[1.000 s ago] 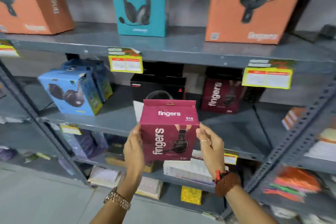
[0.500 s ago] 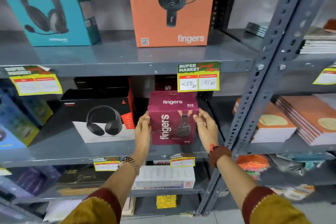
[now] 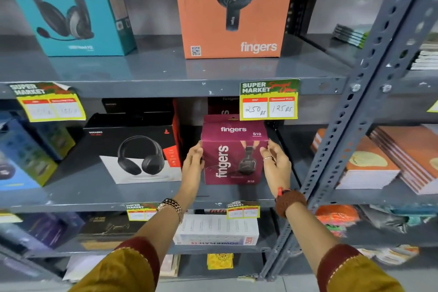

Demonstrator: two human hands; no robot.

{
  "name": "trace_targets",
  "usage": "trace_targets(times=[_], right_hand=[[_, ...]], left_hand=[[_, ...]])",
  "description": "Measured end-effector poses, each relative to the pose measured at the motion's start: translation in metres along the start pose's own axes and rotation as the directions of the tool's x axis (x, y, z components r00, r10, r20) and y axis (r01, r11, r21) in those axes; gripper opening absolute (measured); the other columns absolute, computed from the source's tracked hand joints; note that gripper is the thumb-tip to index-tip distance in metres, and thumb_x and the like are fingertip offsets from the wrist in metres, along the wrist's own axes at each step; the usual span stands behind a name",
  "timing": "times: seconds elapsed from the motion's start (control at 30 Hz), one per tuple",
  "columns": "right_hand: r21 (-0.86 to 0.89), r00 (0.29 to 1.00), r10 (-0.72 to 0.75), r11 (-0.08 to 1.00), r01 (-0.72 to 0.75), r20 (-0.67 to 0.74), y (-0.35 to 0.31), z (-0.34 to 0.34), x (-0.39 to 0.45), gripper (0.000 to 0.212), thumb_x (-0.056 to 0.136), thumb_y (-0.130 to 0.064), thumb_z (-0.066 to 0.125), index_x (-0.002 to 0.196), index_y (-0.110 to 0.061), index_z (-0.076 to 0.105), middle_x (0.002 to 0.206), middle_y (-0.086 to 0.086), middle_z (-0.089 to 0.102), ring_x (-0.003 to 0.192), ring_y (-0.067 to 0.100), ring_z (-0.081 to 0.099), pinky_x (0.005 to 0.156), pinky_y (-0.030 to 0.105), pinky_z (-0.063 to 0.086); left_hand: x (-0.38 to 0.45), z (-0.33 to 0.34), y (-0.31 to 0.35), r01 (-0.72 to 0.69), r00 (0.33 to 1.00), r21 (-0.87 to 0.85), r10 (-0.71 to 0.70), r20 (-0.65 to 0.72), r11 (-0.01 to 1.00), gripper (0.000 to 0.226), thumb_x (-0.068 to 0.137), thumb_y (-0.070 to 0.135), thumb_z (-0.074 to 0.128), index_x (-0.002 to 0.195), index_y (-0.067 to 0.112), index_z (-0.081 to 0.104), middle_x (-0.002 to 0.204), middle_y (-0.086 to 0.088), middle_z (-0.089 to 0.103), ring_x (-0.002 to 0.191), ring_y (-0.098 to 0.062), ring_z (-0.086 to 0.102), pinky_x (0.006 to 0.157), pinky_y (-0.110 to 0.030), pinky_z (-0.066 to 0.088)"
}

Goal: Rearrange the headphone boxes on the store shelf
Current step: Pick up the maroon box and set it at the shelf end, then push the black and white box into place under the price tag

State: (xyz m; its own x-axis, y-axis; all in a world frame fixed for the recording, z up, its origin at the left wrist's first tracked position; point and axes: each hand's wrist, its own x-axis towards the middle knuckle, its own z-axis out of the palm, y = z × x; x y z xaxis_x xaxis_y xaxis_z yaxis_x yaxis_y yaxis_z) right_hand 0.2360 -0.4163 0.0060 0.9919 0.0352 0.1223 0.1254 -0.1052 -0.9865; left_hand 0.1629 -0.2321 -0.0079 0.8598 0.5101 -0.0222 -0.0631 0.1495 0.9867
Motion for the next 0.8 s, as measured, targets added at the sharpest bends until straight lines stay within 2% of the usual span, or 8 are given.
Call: trace_targets(times=[0.13,0.23,0.37,0.47,0.57,0.67,0.73,0.8], right_hand=[[-0.034,0.999,-0.024,0.999,0.024,-0.025,-0.004,0.005,-0.008,0.050,0.095,-0.017,0.052,0.143,-0.012,0.042,0.141,0.008,0.053,0.131,0.023,0.049,0.106,0.026,0.038],[-0.080,0.977,-0.172,0.983,0.163,-0.127,-0.017,0.019,-0.026,0.053,0.095,-0.012,0.050,0.146,-0.015,0.036,0.147,0.009,0.046,0.136,0.023,0.043,0.112,0.030,0.035],[-0.065,0.918,-0.389,0.921,0.385,-0.081,-0.038,0.053,-0.054,0.049,0.093,-0.004,0.050,0.141,-0.015,0.044,0.136,-0.002,0.053,0.119,0.012,0.053,0.102,0.026,0.045],[-0.025,0.901,-0.431,0.901,0.432,0.053,-0.052,0.094,-0.065,0.047,0.093,-0.002,0.049,0.139,-0.015,0.048,0.138,-0.006,0.052,0.123,0.011,0.052,0.105,0.021,0.042],[-0.066,0.944,-0.256,0.959,0.275,0.210,-0.054,0.144,-0.070,0.047,0.094,-0.007,0.050,0.140,-0.012,0.045,0.135,-0.010,0.050,0.122,0.000,0.048,0.100,0.004,0.037],[-0.361,0.921,0.101,0.932,0.045,0.375,-0.051,0.178,-0.078,0.054,0.095,-0.018,0.052,0.143,0.001,0.036,0.147,0.001,0.038,0.135,0.014,0.038,0.117,0.032,0.027],[-0.315,0.934,0.211,0.942,-0.115,0.289,-0.061,0.202,-0.087,0.061,0.098,-0.031,0.045,0.151,-0.009,0.023,0.155,-0.003,0.025,0.143,0.017,0.028,0.119,0.032,0.018],[-0.623,0.832,0.440,0.767,-0.152,0.339,-0.058,0.208,-0.098,0.058,0.100,-0.032,0.040,0.152,-0.016,0.020,0.160,0.000,0.018,0.145,0.021,0.026,0.117,0.034,0.023]], left_hand=[[-0.006,-0.012,0.000,-0.048,0.996,0.090,0.041,0.079,0.995,0.043,0.100,0.033,0.032,0.143,0.027,0.037,0.147,0.001,0.043,0.135,-0.015,0.042,0.108,-0.026,0.036],[-0.020,-0.032,-0.003,-0.166,0.982,0.096,0.174,-0.080,0.981,0.037,0.099,0.032,0.037,0.135,0.026,0.047,0.145,0.003,0.046,0.135,-0.013,0.042,0.113,-0.030,0.034],[-0.033,-0.081,0.013,-0.399,0.818,0.204,0.448,-0.362,0.894,0.027,0.097,0.024,0.040,0.119,0.030,0.054,0.125,0.010,0.059,0.116,0.005,0.053,0.100,-0.016,0.042],[-0.019,-0.128,0.030,-0.440,0.707,0.288,0.526,-0.472,0.851,0.032,0.095,0.015,0.040,0.127,0.015,0.047,0.138,-0.009,0.045,0.121,-0.010,0.048,0.102,-0.020,0.038],[-0.002,-0.180,0.045,-0.290,0.762,0.303,0.410,-0.501,0.908,0.043,0.097,0.019,0.040,0.140,0.012,0.036,0.150,-0.012,0.029,0.137,-0.022,0.034,0.107,-0.018,0.027],[0.012,-0.222,0.054,-0.068,0.888,0.194,0.148,-0.435,0.979,0.054,0.099,0.031,0.037,0.148,0.016,0.023,0.158,-0.005,0.022,0.143,-0.022,0.028,0.113,-0.030,0.023],[0.018,-0.250,0.058,0.060,0.951,0.167,-0.006,-0.308,0.984,0.055,0.099,0.037,0.033,0.150,0.018,0.021,0.159,-0.003,0.023,0.144,-0.022,0.026,0.118,-0.037,0.020],[0.019,-0.262,0.059,0.127,0.983,0.181,-0.098,-0.157,0.975,0.057,0.098,0.044,0.030,0.149,0.020,0.021,0.159,0.000,0.022,0.145,-0.020,0.024,0.120,-0.038,0.018]])
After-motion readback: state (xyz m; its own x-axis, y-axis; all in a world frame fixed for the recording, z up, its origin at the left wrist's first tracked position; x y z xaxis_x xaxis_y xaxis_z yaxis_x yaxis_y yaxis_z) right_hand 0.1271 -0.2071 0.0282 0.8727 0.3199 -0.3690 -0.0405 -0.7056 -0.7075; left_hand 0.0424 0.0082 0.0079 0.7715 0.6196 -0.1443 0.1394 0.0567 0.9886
